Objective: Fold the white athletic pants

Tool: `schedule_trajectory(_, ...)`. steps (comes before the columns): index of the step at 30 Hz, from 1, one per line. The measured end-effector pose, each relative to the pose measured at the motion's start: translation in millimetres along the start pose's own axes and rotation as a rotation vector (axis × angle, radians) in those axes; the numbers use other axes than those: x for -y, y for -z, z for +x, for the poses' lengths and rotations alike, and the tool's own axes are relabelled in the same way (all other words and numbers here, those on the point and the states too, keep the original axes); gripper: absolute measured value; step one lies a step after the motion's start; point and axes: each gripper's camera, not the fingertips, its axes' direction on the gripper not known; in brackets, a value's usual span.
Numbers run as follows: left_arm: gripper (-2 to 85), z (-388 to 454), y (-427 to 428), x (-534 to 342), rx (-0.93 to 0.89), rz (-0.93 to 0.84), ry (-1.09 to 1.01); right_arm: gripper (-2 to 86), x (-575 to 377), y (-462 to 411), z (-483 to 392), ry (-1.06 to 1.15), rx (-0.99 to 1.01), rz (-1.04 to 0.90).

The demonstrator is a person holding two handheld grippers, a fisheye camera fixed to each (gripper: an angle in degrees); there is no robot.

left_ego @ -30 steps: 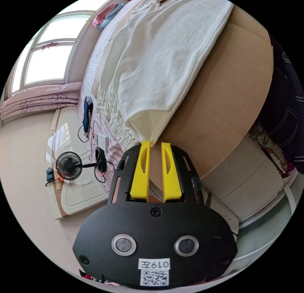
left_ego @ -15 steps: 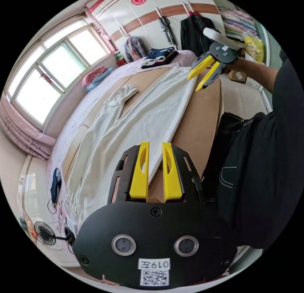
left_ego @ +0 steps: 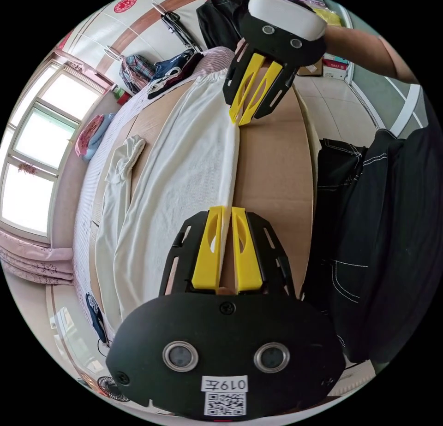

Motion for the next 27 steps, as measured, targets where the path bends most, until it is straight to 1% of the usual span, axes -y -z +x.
schedule_trajectory(3,1.8,-1.3,-4.3,0.5,-0.016,0.016,0.024,0.1,-2.4,-1.8,-0.4,-0.007,-0.006,0.0)
schedule_trajectory(8,1.6,-2.1,5.8,2.6,-0.061,0.055,0.036,-0.7,-21.8,3.5,11.2,-0.048,0.06,0.016)
schedule_trajectory(15,1.5,12.9,-2.6,9.8,-0.083,0.031,0.009,-0.7,-48.5,-9.7,16.7,-0.051,0.092,0.012)
schedule_trajectory(18,1.5,11.5,-4.8,9.1,-0.089,0.044,0.059,-0.2,-82.9,-11.5,46.7,-0.221,0.107,0.07)
schedule_trajectory(20,1.4,9.2,-4.5,7.6,-0.101,0.058,0.101,0.6,-132.0,-21.7,87.4,-0.462,0.117,0.095)
schedule_trajectory(21,1.5,8.9,-4.2,7.4,-0.103,0.06,0.109,0.9,-147.2,-25.9,98.4,-0.534,0.122,0.099)
schedule_trajectory(23,1.5,9.9,-2.0,8.3,-0.095,0.062,0.125,4.0,-214.3,-51.0,141.6,-0.841,0.154,0.068)
schedule_trajectory(24,1.5,10.4,-1.2,9.0,-0.09,0.06,0.125,4.9,-231.5,-58.1,151.1,-0.913,0.173,0.056)
schedule_trajectory(26,1.5,13.0,2.0,12.3,-0.067,0.05,0.118,8.1,-292.5,-79.3,177.5,-1.139,0.242,0.066)
schedule_trajectory(27,1.5,13.4,2.9,13.0,-0.062,0.047,0.116,8.3,-305.7,-83.5,181.6,-1.185,0.257,0.08)
